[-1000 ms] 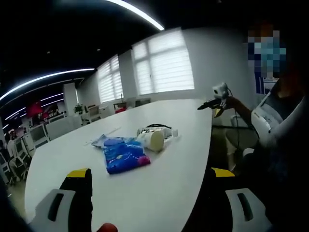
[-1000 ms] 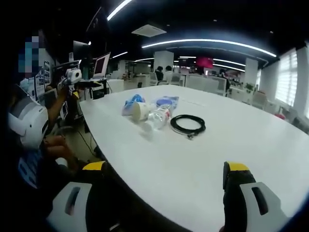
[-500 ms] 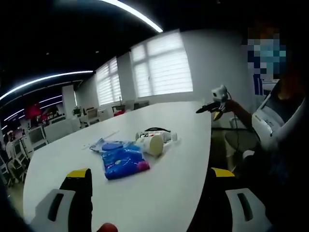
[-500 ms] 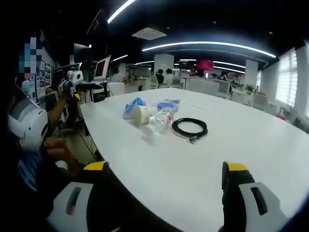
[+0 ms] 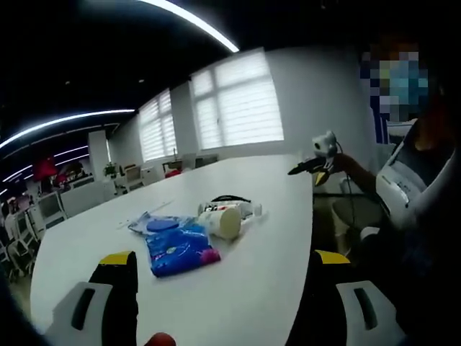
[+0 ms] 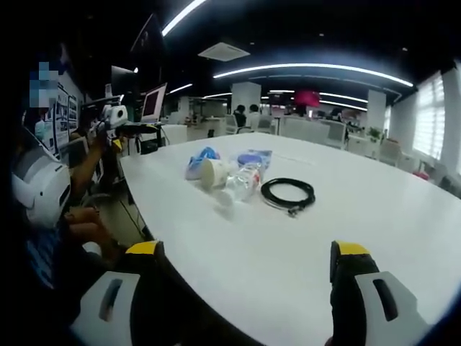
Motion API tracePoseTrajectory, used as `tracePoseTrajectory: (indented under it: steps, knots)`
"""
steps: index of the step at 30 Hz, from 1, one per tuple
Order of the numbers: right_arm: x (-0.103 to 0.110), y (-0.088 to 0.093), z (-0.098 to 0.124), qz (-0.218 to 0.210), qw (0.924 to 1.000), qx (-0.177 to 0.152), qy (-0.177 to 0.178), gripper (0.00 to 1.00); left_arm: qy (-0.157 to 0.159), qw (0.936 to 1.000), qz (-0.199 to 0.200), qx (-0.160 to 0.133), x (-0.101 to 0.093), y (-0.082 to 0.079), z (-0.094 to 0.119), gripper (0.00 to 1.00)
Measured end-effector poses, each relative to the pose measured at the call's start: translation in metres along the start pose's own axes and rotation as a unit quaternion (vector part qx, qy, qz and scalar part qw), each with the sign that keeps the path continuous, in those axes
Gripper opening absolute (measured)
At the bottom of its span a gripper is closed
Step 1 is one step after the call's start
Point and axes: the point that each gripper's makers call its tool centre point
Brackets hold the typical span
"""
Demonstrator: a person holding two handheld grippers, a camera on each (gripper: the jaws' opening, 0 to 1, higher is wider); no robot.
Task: Arrange the tabletop items into an orderly group along one side of the table until the central work area is clear of visible clutter.
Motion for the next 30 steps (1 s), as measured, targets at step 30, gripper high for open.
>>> tracePoseTrajectory:
  steps: [30]
  knots:
    - [0.006,-0.001,-0.014,-0.009,0.9997,-0.02,-0.01,0.89,0.026,0.9997,-0.003,0.003,-0.01,-0.004,-0.023,0.99]
Point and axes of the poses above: the point that each gripper's makers call its tool centre point, and the gripper's own axes: z roughly backward along the fingers, x roughly to its left, y roughly out of its underside, and after that the axes turned 8 degrees about -y, right-handed
